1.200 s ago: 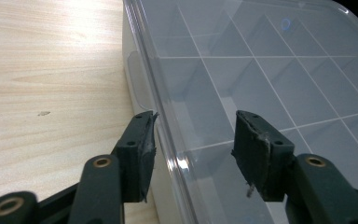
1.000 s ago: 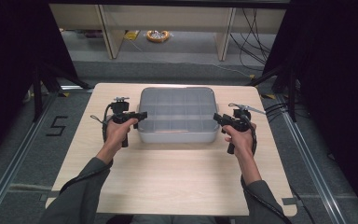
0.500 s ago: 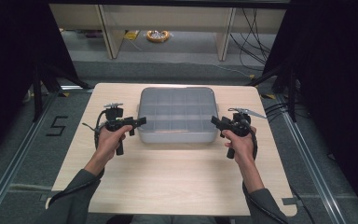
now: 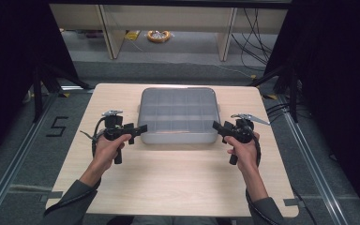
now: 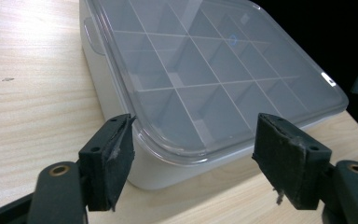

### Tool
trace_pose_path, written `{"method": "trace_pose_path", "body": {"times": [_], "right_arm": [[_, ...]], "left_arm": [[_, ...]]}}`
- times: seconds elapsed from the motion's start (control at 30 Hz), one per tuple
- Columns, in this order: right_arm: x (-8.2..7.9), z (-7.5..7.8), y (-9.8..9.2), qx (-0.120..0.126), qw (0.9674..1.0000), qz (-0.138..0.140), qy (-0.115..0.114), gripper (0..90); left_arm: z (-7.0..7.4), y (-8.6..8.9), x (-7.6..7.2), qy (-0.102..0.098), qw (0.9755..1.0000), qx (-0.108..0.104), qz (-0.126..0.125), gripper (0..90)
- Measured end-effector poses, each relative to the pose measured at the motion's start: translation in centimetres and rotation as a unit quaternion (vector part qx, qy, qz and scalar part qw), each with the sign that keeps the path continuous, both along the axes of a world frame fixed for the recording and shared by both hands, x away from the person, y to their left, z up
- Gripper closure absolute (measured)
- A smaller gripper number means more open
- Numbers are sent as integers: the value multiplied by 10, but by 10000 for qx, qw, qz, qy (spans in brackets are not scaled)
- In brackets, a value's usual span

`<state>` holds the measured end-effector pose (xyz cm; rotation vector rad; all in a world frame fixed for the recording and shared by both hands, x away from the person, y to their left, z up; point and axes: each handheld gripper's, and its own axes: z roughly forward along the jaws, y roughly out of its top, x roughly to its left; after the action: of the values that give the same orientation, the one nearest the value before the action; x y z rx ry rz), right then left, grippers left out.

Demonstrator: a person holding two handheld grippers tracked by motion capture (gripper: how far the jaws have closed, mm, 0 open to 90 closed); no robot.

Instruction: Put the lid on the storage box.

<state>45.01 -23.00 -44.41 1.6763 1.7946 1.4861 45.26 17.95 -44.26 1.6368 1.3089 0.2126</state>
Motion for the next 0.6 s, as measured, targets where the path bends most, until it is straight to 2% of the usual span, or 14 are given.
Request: {"method": "trace_pose_path", "body": {"times": [0.07, 0.13, 0.17, 0.27, 0.33, 0.43, 0.47, 0.53, 0.6], "right_arm": [[-1, 1, 1, -18, 10000, -29, 72, 402], [-1, 1, -1, -49, 10000, -31, -14, 392], [-3, 2, -1, 15, 9999, -57, 99, 389], [-3, 0, -2, -46, 9999, -52, 94, 379], [-4, -1, -3, -15, 9999, -64, 148, 367], [-4, -2, -4, -23, 9999, -34, 106, 361], [-6, -2, -3, -12, 9998, -55, 180, 357], [-6, -3, -4, -5, 9999, -10, 151, 353], [-8, -2, -4, 56, 9997, -1, 219, 350]], "left_arm": [[-1, -1, -1, 24, 10000, 10, -9, 276], [-2, -1, -2, 48, 10000, 24, -22, 271], [-2, 0, -2, 60, 10000, 31, -33, 270], [-3, 2, -3, 82, 10000, 34, 2, 266], [-4, 3, -3, 93, 10000, 30, -4, 263], [-4, 4, -5, 100, 9999, 32, -2, 261], [-4, 4, -5, 105, 9999, 28, -9, 260], [-4, 4, -6, 97, 9999, 33, -23, 258], [-4, 4, -8, 95, 9999, 50, -20, 258]]}}
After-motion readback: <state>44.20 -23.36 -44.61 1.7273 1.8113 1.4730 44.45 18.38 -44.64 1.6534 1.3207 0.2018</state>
